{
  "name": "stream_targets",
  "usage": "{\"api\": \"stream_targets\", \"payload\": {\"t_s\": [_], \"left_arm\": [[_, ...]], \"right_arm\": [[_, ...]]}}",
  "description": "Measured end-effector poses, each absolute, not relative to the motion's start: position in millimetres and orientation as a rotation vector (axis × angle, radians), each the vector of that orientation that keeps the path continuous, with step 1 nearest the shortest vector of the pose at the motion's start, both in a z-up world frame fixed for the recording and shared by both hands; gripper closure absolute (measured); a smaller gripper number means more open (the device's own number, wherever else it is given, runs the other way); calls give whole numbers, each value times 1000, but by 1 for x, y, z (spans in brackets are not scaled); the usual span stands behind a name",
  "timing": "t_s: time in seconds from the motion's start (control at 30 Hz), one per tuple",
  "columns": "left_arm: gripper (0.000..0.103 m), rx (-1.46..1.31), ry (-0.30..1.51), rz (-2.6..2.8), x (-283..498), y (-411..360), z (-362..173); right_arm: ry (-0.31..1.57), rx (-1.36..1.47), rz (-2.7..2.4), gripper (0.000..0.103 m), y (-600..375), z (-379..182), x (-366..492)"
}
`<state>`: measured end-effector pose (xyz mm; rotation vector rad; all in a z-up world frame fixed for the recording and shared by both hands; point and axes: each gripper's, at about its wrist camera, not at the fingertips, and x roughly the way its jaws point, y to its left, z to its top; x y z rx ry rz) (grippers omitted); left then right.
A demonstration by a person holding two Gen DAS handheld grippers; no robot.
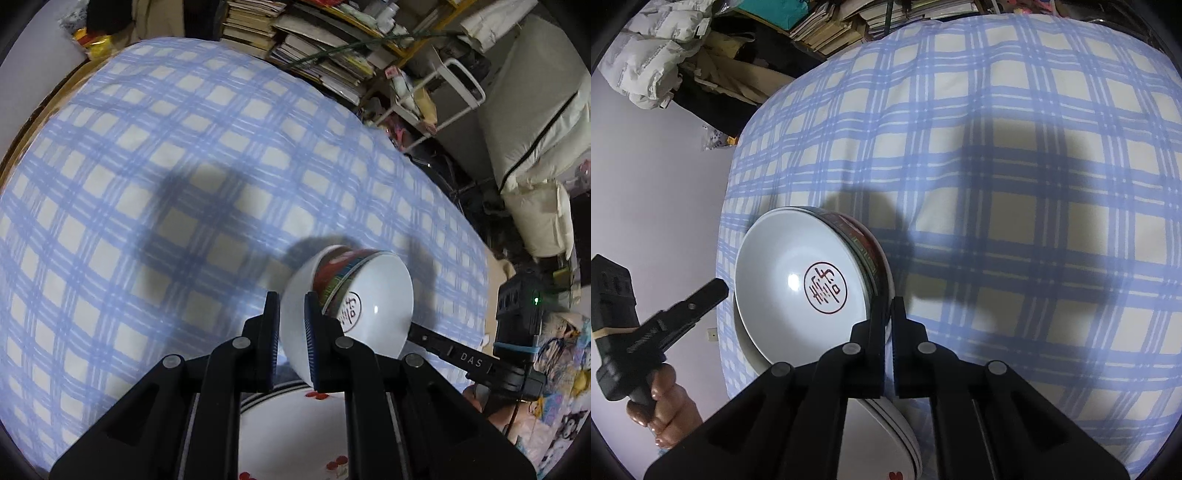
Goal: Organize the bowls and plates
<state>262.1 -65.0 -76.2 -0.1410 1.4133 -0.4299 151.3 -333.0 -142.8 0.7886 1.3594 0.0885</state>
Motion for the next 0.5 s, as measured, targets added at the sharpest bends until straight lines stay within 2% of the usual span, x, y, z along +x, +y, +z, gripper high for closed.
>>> {"api": "stream_targets", "payload": {"t_s": [0.3,0.5], "left_arm": [[85,3,1478,-372,255,-89,-101],[91,-19,1514,-344,262,-85,-116]], "right_arm": [[1363,824,100,97,-335,-145,152],[1367,854,107,96,-333,-146,156]]}}
